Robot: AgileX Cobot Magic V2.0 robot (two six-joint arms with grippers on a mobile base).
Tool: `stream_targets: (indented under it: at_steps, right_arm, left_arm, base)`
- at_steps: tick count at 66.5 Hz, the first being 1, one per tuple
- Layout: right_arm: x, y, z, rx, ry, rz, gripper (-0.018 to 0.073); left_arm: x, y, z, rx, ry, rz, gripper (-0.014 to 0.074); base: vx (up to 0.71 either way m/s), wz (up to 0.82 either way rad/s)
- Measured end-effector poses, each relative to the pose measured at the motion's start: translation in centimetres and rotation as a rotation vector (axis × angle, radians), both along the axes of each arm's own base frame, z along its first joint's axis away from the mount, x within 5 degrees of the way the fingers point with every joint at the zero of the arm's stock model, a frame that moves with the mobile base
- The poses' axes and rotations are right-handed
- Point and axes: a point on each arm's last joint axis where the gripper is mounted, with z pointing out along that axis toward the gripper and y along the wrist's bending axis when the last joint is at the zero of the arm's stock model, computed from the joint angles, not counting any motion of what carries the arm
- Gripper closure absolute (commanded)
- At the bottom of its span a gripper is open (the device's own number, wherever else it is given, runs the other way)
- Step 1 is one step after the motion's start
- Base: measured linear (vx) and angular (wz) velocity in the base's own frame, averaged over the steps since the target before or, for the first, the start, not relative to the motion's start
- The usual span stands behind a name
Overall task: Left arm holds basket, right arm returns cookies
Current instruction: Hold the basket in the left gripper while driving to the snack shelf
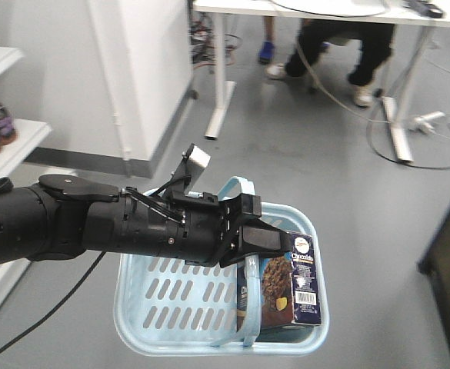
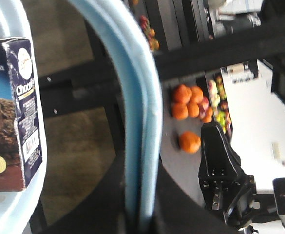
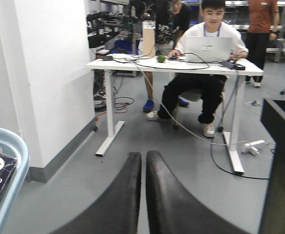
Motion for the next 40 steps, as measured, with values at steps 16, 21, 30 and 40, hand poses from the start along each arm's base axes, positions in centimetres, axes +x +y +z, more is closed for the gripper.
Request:
stream_targets:
  at_steps: [16,21,30,40]
  right_arm:
    - [0.00,0.00,0.00,0.000,0.000,0.000,0.0565]
    - [0.00,0.00,0.00,0.000,0.000,0.000,0.0565]
    - [0.00,0.00,0.00,0.000,0.000,0.000,0.0565]
    - [0.00,0.00,0.00,0.000,0.000,0.000,0.0565]
  left_arm:
    - [0.00,0.00,0.00,0.000,0.000,0.000,0.0599]
    - [0.00,0.00,0.00,0.000,0.000,0.000,0.0599]
    - [0.01,0.00,0.00,0.000,0.000,0.001,0.0599]
    - [0.00,0.00,-0.01,0.001,-0.001,0.000,0.0599]
  base:
    - [0.25,0.77]
    - [0.25,0.87]
    - [0.24,0.81]
    - [0.24,0.68]
